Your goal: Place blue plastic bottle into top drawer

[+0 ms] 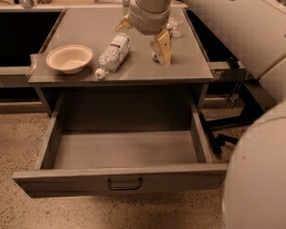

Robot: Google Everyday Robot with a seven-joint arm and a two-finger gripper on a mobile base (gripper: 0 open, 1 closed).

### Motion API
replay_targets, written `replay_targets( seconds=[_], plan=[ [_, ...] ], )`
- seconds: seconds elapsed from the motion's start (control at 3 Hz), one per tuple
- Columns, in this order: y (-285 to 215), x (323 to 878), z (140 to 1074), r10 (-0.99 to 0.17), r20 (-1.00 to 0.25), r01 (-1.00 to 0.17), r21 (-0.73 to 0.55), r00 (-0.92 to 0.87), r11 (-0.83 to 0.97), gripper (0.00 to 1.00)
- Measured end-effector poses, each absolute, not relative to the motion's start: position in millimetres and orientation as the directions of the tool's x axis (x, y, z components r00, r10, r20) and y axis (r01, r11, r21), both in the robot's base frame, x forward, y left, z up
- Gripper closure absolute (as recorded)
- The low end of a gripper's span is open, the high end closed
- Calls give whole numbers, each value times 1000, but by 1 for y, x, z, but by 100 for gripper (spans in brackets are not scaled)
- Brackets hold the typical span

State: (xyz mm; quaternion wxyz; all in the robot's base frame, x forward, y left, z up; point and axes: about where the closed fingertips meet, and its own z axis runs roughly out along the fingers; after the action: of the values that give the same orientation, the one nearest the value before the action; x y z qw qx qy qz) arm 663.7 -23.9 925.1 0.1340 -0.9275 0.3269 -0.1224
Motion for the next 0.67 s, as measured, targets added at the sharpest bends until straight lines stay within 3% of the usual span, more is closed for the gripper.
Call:
replay_targets(
  seconds=[0.67],
  plan=[
    [38, 715, 912, -421, 195, -360, -283, 886, -889, 0]
  ],
)
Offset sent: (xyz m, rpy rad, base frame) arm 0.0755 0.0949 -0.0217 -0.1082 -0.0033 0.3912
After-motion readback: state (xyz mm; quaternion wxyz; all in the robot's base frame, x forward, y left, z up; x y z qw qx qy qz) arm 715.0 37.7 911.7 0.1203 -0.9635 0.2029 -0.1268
